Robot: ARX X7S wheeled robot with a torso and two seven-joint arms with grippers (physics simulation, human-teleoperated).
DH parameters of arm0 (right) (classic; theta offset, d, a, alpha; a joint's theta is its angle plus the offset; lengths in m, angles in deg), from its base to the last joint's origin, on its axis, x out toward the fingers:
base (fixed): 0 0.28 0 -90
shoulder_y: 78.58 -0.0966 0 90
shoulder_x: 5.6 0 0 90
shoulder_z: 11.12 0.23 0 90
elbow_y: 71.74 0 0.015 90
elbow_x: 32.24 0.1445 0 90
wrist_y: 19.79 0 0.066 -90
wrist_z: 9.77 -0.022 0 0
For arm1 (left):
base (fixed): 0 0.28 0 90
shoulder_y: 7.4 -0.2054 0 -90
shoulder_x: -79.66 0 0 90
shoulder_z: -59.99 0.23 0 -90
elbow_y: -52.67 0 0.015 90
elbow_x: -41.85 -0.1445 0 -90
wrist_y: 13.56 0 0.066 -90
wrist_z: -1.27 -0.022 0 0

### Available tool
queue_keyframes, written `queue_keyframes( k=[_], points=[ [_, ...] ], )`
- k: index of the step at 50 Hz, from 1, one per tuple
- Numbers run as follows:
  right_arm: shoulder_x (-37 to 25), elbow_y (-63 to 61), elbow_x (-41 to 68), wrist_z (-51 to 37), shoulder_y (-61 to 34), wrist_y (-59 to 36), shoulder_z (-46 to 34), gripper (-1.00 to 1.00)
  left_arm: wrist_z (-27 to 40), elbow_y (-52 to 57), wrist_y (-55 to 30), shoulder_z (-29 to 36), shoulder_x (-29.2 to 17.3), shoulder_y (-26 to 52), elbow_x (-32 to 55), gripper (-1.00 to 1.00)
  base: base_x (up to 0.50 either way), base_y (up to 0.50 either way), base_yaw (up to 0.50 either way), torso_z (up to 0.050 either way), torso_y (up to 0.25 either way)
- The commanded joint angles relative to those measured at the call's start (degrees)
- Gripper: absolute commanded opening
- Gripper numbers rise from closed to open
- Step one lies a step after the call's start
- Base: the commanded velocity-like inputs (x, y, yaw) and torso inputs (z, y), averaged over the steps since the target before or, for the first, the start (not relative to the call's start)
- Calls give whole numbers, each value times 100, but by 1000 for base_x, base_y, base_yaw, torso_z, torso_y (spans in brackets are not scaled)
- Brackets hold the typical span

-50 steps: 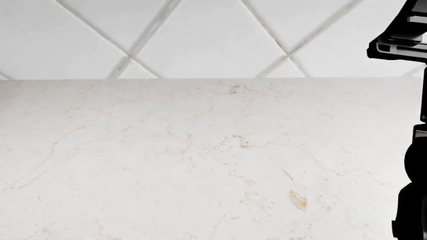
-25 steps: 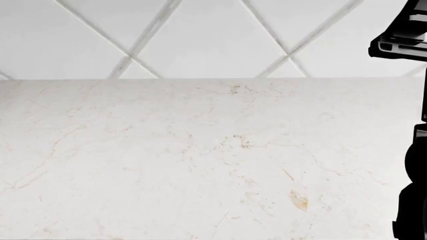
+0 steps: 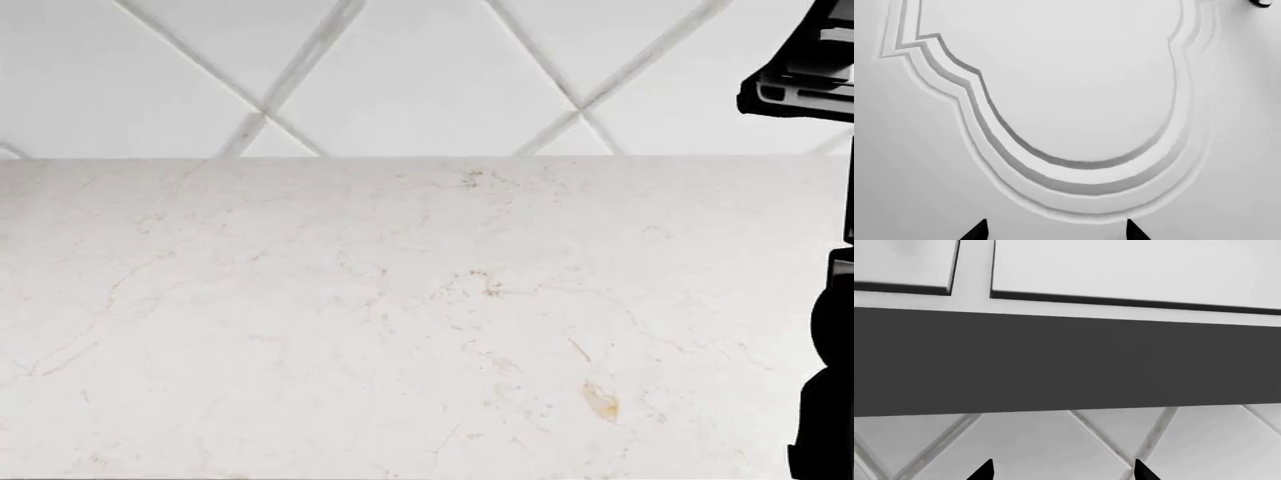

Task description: Pick the beet, tangerine from the counter and place them in the cabinet. Then close the cabinet.

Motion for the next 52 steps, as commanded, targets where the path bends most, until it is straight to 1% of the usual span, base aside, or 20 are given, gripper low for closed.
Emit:
queue_keyframes(
  k=[1, 3, 6, 11, 16, 19, 22, 25, 29, 34, 39, 42, 45, 49, 52],
  points=[
    [74, -106, 24, -39, 2035, -58, -626, 100, -533, -1104, 330, 281, 345, -135, 738, 100, 0, 0, 0, 0, 0],
    [74, -146, 27, -49, 2052, -69, -641, 100, -284, -477, 179, 130, 126, -268, 913, 100, 0, 0, 0, 0, 0],
    [72, -183, 15, -71, 2064, -97, -686, 100, 335, 663, -289, -387, -251, -408, 1529, 100, 0, 0, 0, 0, 0],
    [91, -278, 16, -111, 2114, -141, -749, 100, 1530, 2122, -1187, -1345, -771, -485, 3000, 100, 0, 0, 0, 0, 0],
    [133, -300, 28, -137, 2214, -121, -794, 100, 2698, 3076, -1697, -1887, -1078, -496, 4602, 100, 0, 0, 0, 0, 0],
    [148, -294, 35, -144, 2250, -104, -820, 100, 3500, 3443, -1718, -2036, -1231, -424, 5606, 100, 0, 0, 0, 0, 0],
    [159, -288, 40, -156, 2287, -79, -830, 100, 4279, 3730, -1545, -2068, -1450, -330, 6589, 100, 0, 0, 0, 0, 0],
    [173, -266, 37, -164, 2334, -32, -847, 100, 4860, 4025, -1317, -2029, -1657, -272, 7306, 100, 0, 0, 0, 0, 0],
    [180, -277, 53, -181, 2369, -9, -849, 100, 5456, 4387, -952, -1998, -1897, -277, 8010, 100, 0, 0, 0, 0, 0],
    [187, -277, 64, -211, 2434, 40, -850, 100, 6068, 4877, -441, -2031, -2228, -479, 8682, 100, 0, 0, 0, 0, 0],
    [209, -295, 59, -246, 2510, 96, -899, 100, 6451, 5369, 78, -2062, -2570, -861, 9031, 100, 0, 0, 0, 0, 0],
    [207, -511, -47, -317, 2581, 83, -1058, 100, 6461, 5688, 375, -2051, -2820, -1219, 8978, 100, 0, 0, 0, 0, 0],
    [186, -874, -234, -424, 2672, 48, -1300, 100, 6349, 5873, 412, -2166, -2968, -1685, 8783, 100, 0, 0, 0, 0, 0],
    [189, -1483, -380, -562, 2794, -116, -1551, 100, 6218, 6048, 378, -2334, -3055, -2244, 8547, 100, 0, 0, 0, 0, 0],
    [211, -1902, -392, -636, 2851, -271, -1682, 100, 6188, 6105, 356, -2355, -3044, -2438, 8433, 100, 0, 0, 0, 0, 0]
  ],
)
